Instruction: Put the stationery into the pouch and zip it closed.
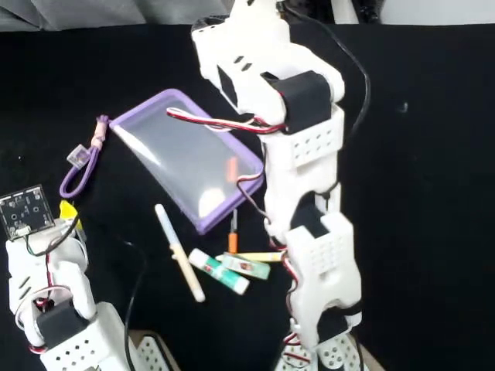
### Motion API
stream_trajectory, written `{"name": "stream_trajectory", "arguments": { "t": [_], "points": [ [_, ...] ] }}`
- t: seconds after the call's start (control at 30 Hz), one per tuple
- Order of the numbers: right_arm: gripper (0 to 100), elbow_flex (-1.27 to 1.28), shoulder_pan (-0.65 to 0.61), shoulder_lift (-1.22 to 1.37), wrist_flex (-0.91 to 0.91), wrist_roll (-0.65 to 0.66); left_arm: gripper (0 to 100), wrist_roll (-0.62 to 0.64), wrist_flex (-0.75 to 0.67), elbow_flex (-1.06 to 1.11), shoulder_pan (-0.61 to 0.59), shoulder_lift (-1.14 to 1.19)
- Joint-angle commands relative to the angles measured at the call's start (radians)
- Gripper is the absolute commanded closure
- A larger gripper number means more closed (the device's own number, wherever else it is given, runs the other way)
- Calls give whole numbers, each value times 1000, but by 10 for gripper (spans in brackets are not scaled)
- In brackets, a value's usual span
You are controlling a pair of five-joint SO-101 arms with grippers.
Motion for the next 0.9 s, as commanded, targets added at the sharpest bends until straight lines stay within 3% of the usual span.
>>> {"name": "stream_trajectory", "arguments": {
  "t": [0.0,0.3,0.67,0.87],
  "points": [
    [982,2,14,-54,-5,5,818,11,6,-84,5,5],
    [982,2,14,-54,-2,5,817,11,-3,-125,5,83],
    [982,-1,14,-54,0,5,818,12,-38,-515,12,640],
    [982,-1,14,-54,0,5,818,9,-29,-717,120,951]
  ]
}}
